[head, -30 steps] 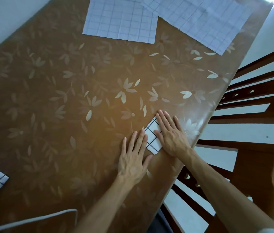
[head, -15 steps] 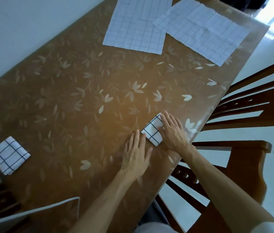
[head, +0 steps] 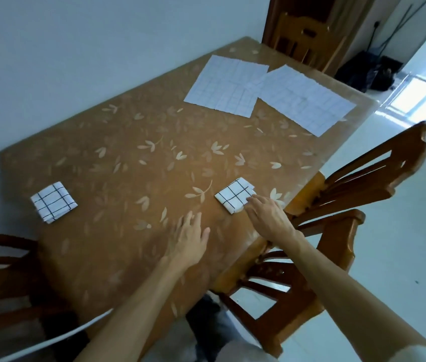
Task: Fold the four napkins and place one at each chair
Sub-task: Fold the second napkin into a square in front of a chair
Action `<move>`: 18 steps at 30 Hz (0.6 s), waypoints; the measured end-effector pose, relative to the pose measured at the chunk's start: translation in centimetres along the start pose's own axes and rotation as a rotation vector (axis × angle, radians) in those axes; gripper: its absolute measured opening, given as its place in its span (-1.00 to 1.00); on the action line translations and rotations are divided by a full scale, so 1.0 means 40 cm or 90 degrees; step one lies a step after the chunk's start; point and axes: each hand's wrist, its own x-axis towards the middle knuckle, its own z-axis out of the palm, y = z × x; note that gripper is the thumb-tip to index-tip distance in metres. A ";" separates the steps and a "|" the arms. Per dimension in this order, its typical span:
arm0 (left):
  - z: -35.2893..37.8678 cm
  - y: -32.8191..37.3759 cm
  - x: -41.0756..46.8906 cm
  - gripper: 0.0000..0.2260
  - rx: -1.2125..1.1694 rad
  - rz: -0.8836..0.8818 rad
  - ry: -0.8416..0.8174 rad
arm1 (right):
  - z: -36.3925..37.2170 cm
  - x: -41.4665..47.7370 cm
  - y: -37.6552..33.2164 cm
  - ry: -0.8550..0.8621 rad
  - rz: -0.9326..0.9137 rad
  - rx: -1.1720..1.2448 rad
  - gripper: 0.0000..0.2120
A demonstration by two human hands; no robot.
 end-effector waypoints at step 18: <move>-0.015 0.187 -0.145 -0.52 0.010 -0.084 0.016 | -0.120 -0.155 0.113 -0.054 -0.088 -0.008 -0.61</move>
